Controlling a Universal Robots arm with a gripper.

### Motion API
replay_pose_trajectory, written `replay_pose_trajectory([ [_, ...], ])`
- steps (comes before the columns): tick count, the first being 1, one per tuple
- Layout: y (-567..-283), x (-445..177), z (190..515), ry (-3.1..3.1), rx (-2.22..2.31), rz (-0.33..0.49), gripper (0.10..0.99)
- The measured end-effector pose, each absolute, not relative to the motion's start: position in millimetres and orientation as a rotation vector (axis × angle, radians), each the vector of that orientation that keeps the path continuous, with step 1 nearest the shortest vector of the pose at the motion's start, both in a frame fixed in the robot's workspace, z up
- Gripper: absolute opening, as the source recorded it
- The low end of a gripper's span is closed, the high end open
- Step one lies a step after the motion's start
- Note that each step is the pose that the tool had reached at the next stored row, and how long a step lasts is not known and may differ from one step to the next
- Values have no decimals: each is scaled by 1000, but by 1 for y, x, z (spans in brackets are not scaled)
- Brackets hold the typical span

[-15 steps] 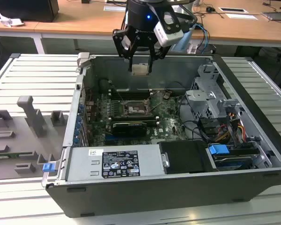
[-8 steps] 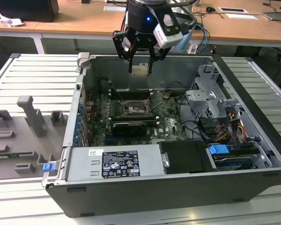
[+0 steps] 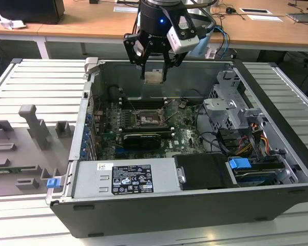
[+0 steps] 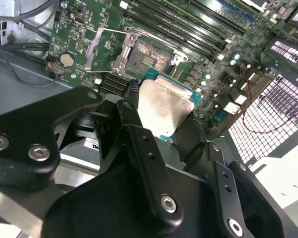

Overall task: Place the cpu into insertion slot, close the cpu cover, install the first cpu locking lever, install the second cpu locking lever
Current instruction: 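Place the cpu into insertion slot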

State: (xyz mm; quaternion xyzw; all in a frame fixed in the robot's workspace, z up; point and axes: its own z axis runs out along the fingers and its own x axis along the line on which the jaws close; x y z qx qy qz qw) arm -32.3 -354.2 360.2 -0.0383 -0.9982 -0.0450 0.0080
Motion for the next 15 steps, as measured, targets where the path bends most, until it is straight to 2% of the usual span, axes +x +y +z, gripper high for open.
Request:
replay_pose_trajectory([
  [15, -354, -32, 360, -3116, -261, -142, 533],
])
